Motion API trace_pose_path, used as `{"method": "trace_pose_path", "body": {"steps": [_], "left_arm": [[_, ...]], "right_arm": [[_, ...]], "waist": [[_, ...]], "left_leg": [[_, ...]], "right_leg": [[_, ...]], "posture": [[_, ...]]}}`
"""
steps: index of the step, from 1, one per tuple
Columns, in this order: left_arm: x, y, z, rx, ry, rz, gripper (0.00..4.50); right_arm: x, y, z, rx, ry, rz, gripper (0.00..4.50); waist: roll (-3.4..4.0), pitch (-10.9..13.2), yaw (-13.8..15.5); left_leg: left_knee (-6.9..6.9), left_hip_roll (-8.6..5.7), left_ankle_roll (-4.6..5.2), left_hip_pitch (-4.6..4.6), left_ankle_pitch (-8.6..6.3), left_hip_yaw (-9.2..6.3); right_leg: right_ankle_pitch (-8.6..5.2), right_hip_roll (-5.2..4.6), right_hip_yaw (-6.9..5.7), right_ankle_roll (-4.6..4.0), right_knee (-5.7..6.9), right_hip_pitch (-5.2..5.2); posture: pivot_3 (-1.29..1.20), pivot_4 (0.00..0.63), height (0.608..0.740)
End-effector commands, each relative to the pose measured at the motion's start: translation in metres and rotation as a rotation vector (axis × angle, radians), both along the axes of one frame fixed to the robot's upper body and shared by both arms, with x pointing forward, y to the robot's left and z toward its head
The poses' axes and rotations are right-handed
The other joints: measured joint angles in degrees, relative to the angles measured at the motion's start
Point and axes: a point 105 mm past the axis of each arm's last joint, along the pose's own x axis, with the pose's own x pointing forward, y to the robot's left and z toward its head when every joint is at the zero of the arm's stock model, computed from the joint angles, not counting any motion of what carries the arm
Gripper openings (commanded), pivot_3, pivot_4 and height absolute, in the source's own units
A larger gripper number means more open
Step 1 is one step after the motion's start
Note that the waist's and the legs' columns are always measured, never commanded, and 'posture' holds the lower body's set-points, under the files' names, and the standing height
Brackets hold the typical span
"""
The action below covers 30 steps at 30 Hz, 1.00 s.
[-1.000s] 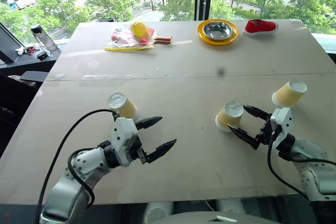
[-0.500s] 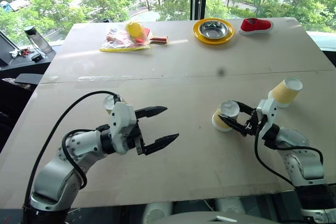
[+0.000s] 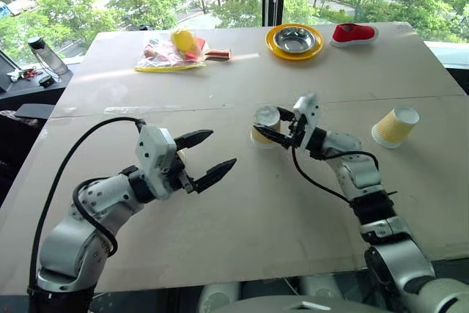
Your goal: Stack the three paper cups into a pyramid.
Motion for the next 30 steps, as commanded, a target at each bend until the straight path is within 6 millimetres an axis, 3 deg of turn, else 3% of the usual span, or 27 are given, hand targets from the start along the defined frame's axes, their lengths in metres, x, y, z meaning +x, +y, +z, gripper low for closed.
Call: {"method": "trace_pose_path", "body": {"steps": [1, 5, 13, 20, 23, 25, 30], "left_arm": [[0.000, 0.002, 0.007, 0.000, -0.025, 0.018, 4.50], [0.002, -0.003, 0.007, -0.002, -0.025, 0.011, 4.50], [0.000, -0.024, 0.017, -0.024, -0.019, -0.105, 4.50], [0.007, -0.067, 0.028, -0.010, -0.023, -0.265, 4.50], [0.014, -0.084, 0.032, -0.003, -0.040, -0.312, 4.50], [0.018, -0.090, 0.033, 0.010, -0.046, -0.328, 4.50], [0.020, -0.095, 0.037, 0.023, -0.068, -0.355, 4.50]], "right_arm": [[0.010, 0.006, 0.001, 0.000, 0.018, -0.005, 2.75], [0.007, 0.003, 0.005, 0.048, -0.006, 0.001, 4.45], [-0.024, -0.059, 0.025, 0.048, -0.199, -0.166, 4.45], [-0.044, -0.165, 0.056, -0.071, -0.450, -0.679, 4.45], [-0.050, -0.229, 0.054, -0.108, -0.420, -0.943, 4.45], [-0.052, -0.254, 0.049, -0.111, -0.390, -1.036, 4.45], [-0.046, -0.282, 0.030, -0.069, -0.282, -1.137, 4.45]], "waist": [[0.00, 0.0, 0.0], [-0.01, 0.0, -0.1], [0.00, 0.0, 0.0], [0.00, 0.0, 0.7], [0.00, 0.0, 1.0], [0.01, 0.0, 1.1], [0.01, 0.0, 0.1]], "left_leg": [[0.00, -0.01, -0.18, -0.04, 0.10, 0.00], [0.08, 0.00, -0.25, -0.69, 0.15, -0.02], [0.09, 0.00, -0.22, -0.70, 0.13, -0.03], [0.26, -0.10, -0.03, -0.69, 0.02, -0.01], [0.34, -0.14, -0.03, -0.66, 0.02, 0.04], [0.36, -0.13, -0.05, -0.66, 0.04, 0.02], [0.35, -0.08, -0.05, -0.61, 0.03, 0.10]], "right_leg": [[0.00, 0.00, 0.00, 0.00, -0.02, -0.03], [0.01, -0.02, -0.02, 0.02, 0.02, -0.57], [0.01, -0.06, -0.05, 0.02, 0.02, -0.54], [0.02, -0.01, -0.03, 0.03, 0.11, -0.47], [0.02, 0.04, 0.05, 0.04, 0.14, -0.45], [0.02, 0.09, 0.04, 0.04, 0.15, -0.43], [0.02, 0.17, 0.19, 0.03, 0.19, -0.44]], "posture": [[0.00, 0.150, 0.740], [0.00, 0.150, 0.740], [0.00, 0.150, 0.740], [0.00, 0.150, 0.740], [0.00, 0.150, 0.740], [0.00, 0.150, 0.740], [0.00, 0.150, 0.740]]}}
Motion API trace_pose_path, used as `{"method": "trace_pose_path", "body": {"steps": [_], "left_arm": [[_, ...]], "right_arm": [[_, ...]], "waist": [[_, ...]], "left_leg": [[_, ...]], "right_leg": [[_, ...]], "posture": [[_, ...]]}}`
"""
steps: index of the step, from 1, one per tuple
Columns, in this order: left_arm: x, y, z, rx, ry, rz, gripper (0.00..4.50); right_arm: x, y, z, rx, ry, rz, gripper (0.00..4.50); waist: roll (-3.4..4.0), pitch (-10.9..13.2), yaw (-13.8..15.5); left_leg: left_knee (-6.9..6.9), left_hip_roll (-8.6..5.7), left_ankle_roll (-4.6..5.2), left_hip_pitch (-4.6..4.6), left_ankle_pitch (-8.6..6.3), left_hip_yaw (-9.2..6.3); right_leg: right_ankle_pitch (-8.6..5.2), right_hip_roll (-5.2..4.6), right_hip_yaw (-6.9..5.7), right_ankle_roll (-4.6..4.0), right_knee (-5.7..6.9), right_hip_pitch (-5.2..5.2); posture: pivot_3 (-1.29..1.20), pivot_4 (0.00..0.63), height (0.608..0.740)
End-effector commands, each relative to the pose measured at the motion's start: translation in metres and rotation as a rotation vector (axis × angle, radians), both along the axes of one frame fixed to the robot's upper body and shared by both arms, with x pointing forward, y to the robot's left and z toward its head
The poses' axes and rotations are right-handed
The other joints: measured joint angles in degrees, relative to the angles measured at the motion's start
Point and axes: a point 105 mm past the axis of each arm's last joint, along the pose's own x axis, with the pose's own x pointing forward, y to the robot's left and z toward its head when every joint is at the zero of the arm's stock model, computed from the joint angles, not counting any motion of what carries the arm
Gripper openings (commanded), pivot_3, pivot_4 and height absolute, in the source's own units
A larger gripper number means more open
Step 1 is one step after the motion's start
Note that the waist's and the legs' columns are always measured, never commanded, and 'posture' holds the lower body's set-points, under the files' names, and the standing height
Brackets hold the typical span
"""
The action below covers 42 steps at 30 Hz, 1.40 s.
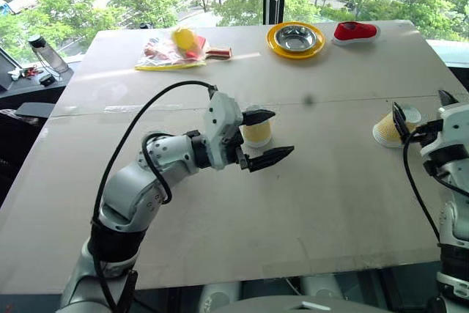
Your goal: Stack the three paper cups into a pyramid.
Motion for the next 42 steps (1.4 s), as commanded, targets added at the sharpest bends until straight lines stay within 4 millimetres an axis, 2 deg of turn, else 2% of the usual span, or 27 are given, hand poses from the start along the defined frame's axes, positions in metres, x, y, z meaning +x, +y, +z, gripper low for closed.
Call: {"method": "trace_pose_path", "body": {"steps": [1, 5, 13, 21, 29, 30, 33, 35, 39, 42], "left_arm": [[-0.001, -0.003, 0.011, -0.001, -0.055, -0.020, 4.50], [0.000, -0.005, 0.014, 0.004, -0.063, -0.018, 4.50], [0.004, -0.003, 0.023, -0.017, -0.068, 0.026, 4.50], [0.003, -0.005, 0.023, -0.017, -0.071, 0.027, 4.50], [0.003, -0.004, 0.024, -0.014, -0.075, 0.034, 4.50], [0.002, -0.004, 0.024, -0.014, -0.076, 0.034, 4.50], [0.003, -0.004, 0.024, -0.013, -0.078, 0.038, 4.50], [0.004, -0.003, 0.024, -0.011, -0.082, 0.045, 4.50], [0.003, -0.001, 0.023, -0.011, -0.087, 0.060, 4.50], [0.000, 0.009, 0.012, -0.004, -0.067, 0.129, 4.50]], "right_arm": [[0.003, -0.009, -0.001, 0.078, -0.013, -0.033, 4.45], [0.011, -0.007, -0.007, 0.159, -0.001, -0.008, 4.45], [0.020, 0.003, 0.001, 0.202, -0.064, 0.047, 4.45], [0.032, 0.006, -0.017, 0.217, 0.022, 0.047, 4.45], [0.039, 0.006, -0.017, 0.228, 0.017, 0.036, 4.45], [0.039, 0.007, -0.016, 0.228, 0.015, 0.040, 3.92], [0.040, 0.010, -0.016, 0.229, 0.014, 0.057, 2.70], [0.041, 0.016, -0.016, 0.225, 0.021, 0.084, 2.24], [0.043, 0.027, -0.014, 0.213, 0.027, 0.126, 2.24], [0.048, 0.060, -0.006, 0.194, 0.026, 0.249, 2.24]], "waist": [[0.01, 0.0, -0.2], [0.05, 0.0, -0.4], [0.05, 0.0, -0.4], [0.06, 0.0, -0.4], [0.06, 0.0, -0.4], [0.06, 0.0, -0.4], [0.06, 0.0, -0.4], [0.06, 0.0, -0.4], [0.06, 0.0, -0.5], [0.09, 0.0, -1.0]], "left_leg": [[0.00, 0.01, 0.01, 0.00, 0.00, -0.01], [0.01, 0.01, 0.01, 0.00, 0.00, 0.01], [0.05, 0.01, -0.01, -0.02, 0.01, -0.02], [0.07, 0.01, -0.17, -0.02, 0.10, 0.00], [0.07, 0.01, -0.17, -0.02, 0.10, 0.00], [0.07, 0.01, -0.17, -0.02, 0.10, 0.00], [0.07, 0.01, -0.17, -0.02, 0.10, 0.00], [0.07, 0.01, -0.17, -0.02, 0.10, 0.00], [0.07, 0.01, -0.17, -0.02, 0.10, 0.00], [0.06, 0.02, -0.17, 0.00, 0.10, 0.02]], "right_leg": [[0.00, 0.01, -0.01, 0.00, 0.02, 0.00], [0.00, 0.01, 0.03, 0.00, 0.02, 0.00], [0.00, 0.00, 0.03, 0.00, 0.04, 0.00], [0.00, 0.00, 0.04, 0.00, 0.06, 0.00], [0.00, 0.00, 0.06, 0.00, 0.06, 0.00], [0.00, 0.00, 0.05, 0.00, 0.06, 0.00], [0.00, 0.00, 0.05, 0.00, 0.07, 0.00], [0.00, 0.00, 0.05, 0.00, 0.07, 0.00], [0.00, 0.00, 0.05, 0.00, 0.08, 0.00], [0.00, 0.01, 0.09, 0.00, 0.09, -0.01]], "posture": [[0.00, 0.150, 0.740], [0.00, 0.150, 0.740], [0.00, 0.150, 0.740], [0.00, 0.150, 0.740], [0.00, 0.150, 0.740], [0.00, 0.150, 0.740], [0.00, 0.150, 0.740], [0.00, 0.150, 0.740], [0.00, 0.150, 0.740], [0.00, 0.150, 0.740]]}}
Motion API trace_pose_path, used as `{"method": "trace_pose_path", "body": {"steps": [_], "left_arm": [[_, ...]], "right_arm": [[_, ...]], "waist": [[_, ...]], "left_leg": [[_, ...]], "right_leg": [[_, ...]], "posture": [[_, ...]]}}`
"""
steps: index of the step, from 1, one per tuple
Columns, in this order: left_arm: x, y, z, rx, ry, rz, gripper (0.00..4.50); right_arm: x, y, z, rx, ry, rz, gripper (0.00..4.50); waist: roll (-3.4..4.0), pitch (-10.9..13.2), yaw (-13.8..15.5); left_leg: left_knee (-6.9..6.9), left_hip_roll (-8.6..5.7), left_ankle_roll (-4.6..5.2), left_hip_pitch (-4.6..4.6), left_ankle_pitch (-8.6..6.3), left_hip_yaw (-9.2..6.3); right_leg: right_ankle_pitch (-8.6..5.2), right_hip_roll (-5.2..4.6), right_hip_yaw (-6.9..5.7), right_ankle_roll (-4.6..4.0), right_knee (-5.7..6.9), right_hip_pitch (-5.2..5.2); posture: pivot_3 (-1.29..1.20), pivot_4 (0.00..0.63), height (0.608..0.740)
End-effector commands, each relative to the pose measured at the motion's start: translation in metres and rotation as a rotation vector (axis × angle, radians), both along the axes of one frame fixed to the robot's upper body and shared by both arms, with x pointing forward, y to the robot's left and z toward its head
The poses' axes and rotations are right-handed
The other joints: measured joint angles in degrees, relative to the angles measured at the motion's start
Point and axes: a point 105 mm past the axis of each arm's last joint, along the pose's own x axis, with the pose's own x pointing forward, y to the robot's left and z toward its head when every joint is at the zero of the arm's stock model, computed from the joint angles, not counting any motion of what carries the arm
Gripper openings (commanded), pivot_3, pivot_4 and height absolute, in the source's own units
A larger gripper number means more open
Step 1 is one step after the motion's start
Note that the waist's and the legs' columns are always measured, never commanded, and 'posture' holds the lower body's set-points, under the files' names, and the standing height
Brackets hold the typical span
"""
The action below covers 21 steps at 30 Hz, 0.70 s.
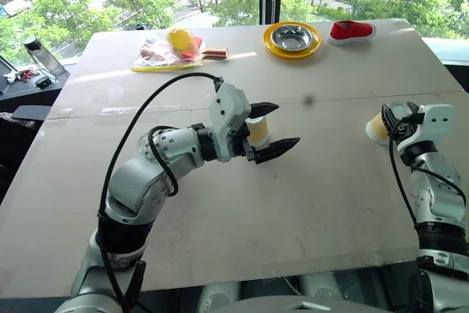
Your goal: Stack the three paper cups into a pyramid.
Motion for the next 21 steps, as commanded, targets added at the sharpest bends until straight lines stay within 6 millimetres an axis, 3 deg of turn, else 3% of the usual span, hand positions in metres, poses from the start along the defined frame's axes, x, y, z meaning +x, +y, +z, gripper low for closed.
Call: {"method": "trace_pose_path", "body": {"steps": [1, 9, 17, 21], "left_arm": [[-0.007, 0.014, -0.001, -0.021, -0.040, 0.092, 4.50], [-0.021, 0.028, -0.025, -0.084, -0.014, 0.369, 4.50], [-0.028, 0.050, -0.037, -0.064, -0.007, 0.517, 4.50], [-0.032, 0.055, -0.039, -0.058, -0.005, 0.537, 4.50]], "right_arm": [[0.004, 0.048, 0.028, -0.023, -0.082, 0.171, 2.24], [0.008, 0.142, 0.031, -0.078, -0.053, 0.482, 2.24], [0.009, 0.189, 0.032, -0.121, -0.026, 0.631, 2.24], [0.005, 0.199, 0.031, -0.136, -0.008, 0.672, 2.24]], "waist": [[0.03, 0.0, -0.4], [0.04, 0.0, 0.2], [0.04, 0.0, 1.2], [0.04, 0.0, 1.4]], "left_leg": [[-0.01, 0.04, 0.00, 0.05, 0.00, 0.07], [0.05, 0.11, 0.18, 0.01, -0.11, 0.02], [0.09, 0.04, 0.18, 0.02, -0.11, -0.03], [0.07, 0.05, 0.18, 0.04, -0.11, -0.04]], "right_leg": [[0.00, 0.03, 0.08, 0.00, 0.03, -0.01], [0.00, -0.04, 0.11, 0.00, 0.11, -0.06], [0.00, -0.05, 0.03, -0.01, 0.19, -0.07], [0.00, -0.02, 0.00, -0.01, 0.20, -0.08]], "posture": [[0.00, 0.150, 0.740], [0.00, 0.150, 0.740], [0.00, 0.150, 0.740], [0.00, 0.150, 0.740]]}}
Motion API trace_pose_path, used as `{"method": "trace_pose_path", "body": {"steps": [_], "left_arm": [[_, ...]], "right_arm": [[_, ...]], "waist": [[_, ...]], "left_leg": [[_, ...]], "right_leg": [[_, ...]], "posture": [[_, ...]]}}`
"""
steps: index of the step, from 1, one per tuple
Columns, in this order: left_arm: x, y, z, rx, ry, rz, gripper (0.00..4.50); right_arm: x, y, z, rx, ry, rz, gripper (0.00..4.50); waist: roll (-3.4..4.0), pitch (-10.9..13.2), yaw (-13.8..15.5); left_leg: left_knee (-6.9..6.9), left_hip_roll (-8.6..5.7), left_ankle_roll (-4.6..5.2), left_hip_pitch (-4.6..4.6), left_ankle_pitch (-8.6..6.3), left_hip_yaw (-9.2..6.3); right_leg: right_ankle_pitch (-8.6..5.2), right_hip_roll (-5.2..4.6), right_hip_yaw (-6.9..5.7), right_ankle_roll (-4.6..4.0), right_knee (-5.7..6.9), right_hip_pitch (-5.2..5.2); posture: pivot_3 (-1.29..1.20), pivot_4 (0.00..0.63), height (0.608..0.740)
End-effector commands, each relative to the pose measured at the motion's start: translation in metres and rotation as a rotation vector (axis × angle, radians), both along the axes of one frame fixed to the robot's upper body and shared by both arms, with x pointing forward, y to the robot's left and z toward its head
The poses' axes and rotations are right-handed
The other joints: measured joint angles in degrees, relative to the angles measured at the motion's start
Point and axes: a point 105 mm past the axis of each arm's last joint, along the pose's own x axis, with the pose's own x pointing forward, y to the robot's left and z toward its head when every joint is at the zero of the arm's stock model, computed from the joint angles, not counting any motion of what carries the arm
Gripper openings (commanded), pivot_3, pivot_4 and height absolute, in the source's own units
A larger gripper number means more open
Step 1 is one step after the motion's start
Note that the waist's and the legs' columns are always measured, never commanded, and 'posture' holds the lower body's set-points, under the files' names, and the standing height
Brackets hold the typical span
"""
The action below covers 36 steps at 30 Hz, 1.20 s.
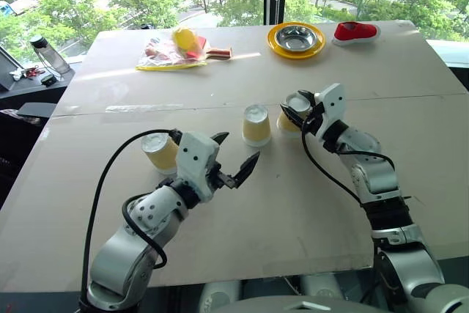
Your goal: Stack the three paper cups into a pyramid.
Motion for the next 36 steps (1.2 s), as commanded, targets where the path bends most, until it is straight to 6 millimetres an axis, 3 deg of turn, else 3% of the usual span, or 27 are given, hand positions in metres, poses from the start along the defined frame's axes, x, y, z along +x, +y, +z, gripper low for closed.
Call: {"method": "trace_pose_path", "body": {"steps": [1, 25, 29, 30, 36], "left_arm": [[-0.007, 0.000, 0.018, 0.002, -0.089, -0.003, 4.50], [-0.004, 0.003, 0.019, 0.002, -0.094, -0.001, 4.50], [-0.004, 0.004, 0.018, 0.001, -0.092, 0.005, 4.50], [-0.005, 0.004, 0.018, 0.000, -0.091, 0.007, 4.50], [-0.012, 0.012, 0.015, -0.022, -0.114, 0.062, 4.50]], "right_arm": [[-0.006, 0.011, 0.013, -0.016, -0.039, 0.050, 2.24], [-0.016, 0.024, -0.002, -0.016, 0.038, 0.093, 2.24], [-0.016, 0.022, -0.002, -0.013, 0.039, 0.092, 4.20], [-0.016, 0.020, -0.001, -0.013, 0.038, 0.093, 4.46], [-0.020, 0.008, 0.009, 0.003, -0.013, 0.092, 4.46]], "waist": [[0.00, 0.0, 0.1], [0.00, 0.0, 0.0], [0.00, 0.0, 0.0], [0.00, 0.0, 0.0], [0.00, 0.0, 0.0]], "left_leg": [[0.00, 0.00, 0.00, 0.00, 0.00, 0.00], [0.00, -0.02, 0.03, -0.01, -0.02, 0.01], [0.00, -0.02, 0.04, -0.01, -0.02, 0.01], [0.00, -0.02, 0.04, -0.01, -0.02, 0.01], [-0.01, -0.01, 0.04, -0.01, -0.02, 0.02]], "right_leg": [[0.00, -0.01, -0.01, 0.00, 0.00, 0.00], [0.00, 0.00, 0.00, 0.00, -0.02, 0.00], [0.00, 0.00, 0.00, 0.00, -0.02, 0.01], [0.00, 0.00, 0.00, 0.00, -0.02, 0.00], [0.00, -0.01, 0.01, 0.00, -0.06, 0.00]], "posture": [[0.00, 0.150, 0.740], [0.00, 0.150, 0.740], [0.00, 0.150, 0.740], [0.00, 0.150, 0.740], [0.00, 0.150, 0.740]]}}
